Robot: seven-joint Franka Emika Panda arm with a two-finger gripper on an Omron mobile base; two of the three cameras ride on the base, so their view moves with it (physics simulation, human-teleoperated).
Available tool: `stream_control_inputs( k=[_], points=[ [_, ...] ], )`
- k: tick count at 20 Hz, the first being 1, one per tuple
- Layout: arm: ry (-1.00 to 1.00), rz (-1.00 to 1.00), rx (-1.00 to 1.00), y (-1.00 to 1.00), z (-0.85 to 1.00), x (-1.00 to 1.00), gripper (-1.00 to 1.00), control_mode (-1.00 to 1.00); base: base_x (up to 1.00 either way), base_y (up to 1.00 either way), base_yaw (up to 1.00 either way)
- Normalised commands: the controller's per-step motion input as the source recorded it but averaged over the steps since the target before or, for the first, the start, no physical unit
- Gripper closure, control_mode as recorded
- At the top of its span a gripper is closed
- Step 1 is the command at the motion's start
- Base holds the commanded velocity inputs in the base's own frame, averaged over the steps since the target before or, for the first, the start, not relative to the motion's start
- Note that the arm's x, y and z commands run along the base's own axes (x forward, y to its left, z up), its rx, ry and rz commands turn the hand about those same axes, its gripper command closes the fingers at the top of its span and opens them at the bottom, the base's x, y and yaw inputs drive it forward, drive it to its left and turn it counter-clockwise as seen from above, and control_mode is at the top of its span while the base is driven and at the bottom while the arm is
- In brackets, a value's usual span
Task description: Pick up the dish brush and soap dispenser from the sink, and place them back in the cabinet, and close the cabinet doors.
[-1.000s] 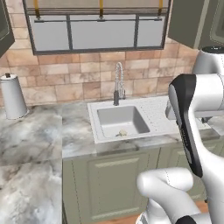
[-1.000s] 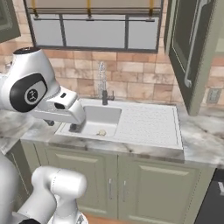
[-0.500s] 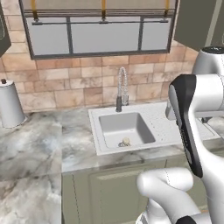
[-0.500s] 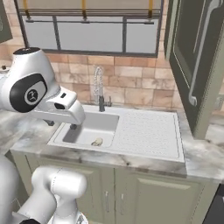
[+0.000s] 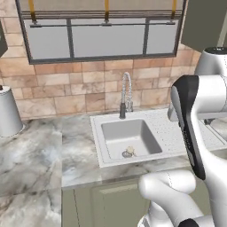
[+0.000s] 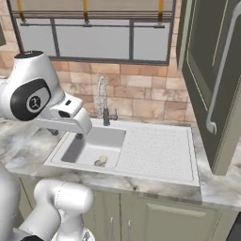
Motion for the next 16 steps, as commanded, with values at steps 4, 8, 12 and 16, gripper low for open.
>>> stream_control_inputs(
  k=[4,8,12,16],
  points=[
    [0.0,0.0,0.0,0.0,0.0,0.0,-1.0,1.0,0.41,-0.2,0.0],
    [0.0,0.0,0.0,0.0,0.0,0.0,-1.0,1.0,0.39,-0.22,0.0],
    [0.0,0.0,0.0,0.0,0.0,0.0,-1.0,1.0,0.37,-0.2,0.0],
    [0.0,0.0,0.0,0.0,0.0,0.0,-1.0,1.0,0.35,-0.17,0.0]
  ],
)
